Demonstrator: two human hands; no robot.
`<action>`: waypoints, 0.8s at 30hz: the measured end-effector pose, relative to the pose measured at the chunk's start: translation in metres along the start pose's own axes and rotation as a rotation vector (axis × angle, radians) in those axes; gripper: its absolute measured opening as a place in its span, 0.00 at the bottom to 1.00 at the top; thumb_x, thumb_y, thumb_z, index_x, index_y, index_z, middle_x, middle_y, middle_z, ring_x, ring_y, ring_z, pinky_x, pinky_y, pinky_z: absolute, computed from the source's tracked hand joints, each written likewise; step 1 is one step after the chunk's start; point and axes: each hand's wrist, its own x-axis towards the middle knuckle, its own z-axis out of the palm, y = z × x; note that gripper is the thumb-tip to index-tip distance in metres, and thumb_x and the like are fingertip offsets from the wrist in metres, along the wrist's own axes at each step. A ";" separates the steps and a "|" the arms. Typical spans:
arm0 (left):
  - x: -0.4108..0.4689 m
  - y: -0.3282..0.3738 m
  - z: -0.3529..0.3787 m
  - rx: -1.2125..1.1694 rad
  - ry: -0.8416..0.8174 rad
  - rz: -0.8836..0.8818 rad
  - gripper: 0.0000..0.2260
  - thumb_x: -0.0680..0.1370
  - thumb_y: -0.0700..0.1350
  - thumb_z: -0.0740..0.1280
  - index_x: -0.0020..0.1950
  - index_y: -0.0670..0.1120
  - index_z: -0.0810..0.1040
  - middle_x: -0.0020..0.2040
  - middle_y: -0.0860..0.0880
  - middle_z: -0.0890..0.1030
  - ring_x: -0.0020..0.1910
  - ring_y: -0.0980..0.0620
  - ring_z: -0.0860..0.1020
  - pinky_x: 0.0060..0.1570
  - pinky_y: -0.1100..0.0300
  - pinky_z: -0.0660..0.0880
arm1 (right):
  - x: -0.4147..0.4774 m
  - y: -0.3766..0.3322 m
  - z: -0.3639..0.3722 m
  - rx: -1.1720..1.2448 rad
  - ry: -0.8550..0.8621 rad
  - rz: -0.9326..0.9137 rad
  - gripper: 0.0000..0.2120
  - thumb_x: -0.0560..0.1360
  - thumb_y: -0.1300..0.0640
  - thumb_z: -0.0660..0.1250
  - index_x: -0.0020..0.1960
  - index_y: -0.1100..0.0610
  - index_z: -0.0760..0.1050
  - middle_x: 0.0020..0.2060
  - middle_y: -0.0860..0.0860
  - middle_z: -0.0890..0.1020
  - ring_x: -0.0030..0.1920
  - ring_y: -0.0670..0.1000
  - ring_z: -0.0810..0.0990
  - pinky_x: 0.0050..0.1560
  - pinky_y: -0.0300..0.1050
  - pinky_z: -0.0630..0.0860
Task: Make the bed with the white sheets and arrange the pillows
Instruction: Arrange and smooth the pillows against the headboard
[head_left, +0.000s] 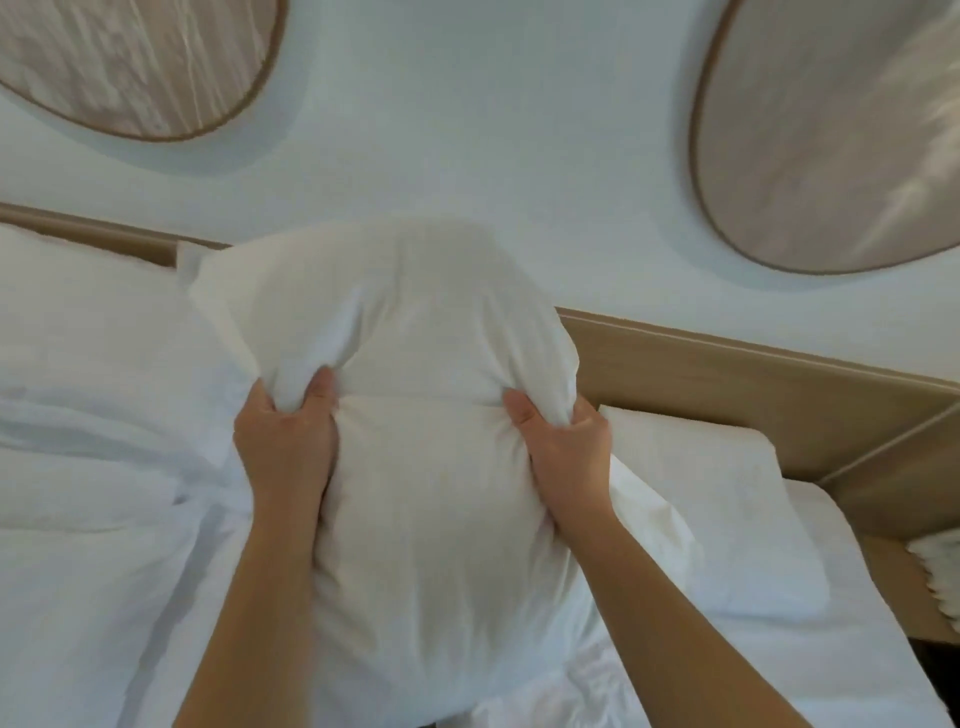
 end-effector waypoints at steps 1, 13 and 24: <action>-0.004 0.007 0.025 -0.002 -0.071 0.016 0.16 0.75 0.51 0.71 0.58 0.42 0.78 0.54 0.47 0.81 0.54 0.46 0.78 0.55 0.53 0.74 | 0.005 0.003 -0.020 0.014 0.071 0.003 0.11 0.69 0.46 0.77 0.42 0.52 0.79 0.37 0.46 0.84 0.41 0.47 0.83 0.45 0.46 0.81; -0.078 0.072 0.327 -0.003 -1.051 0.207 0.17 0.75 0.53 0.71 0.58 0.43 0.79 0.51 0.50 0.80 0.52 0.48 0.77 0.54 0.56 0.72 | 0.054 0.044 -0.175 0.142 0.943 0.143 0.12 0.70 0.43 0.74 0.44 0.50 0.80 0.38 0.47 0.85 0.42 0.48 0.83 0.46 0.51 0.81; -0.120 0.125 0.558 0.111 -1.577 0.698 0.18 0.77 0.55 0.67 0.59 0.43 0.73 0.51 0.50 0.76 0.48 0.50 0.74 0.47 0.58 0.68 | 0.179 0.066 -0.196 0.297 1.350 0.243 0.11 0.77 0.45 0.67 0.55 0.50 0.72 0.50 0.42 0.77 0.54 0.47 0.77 0.55 0.40 0.71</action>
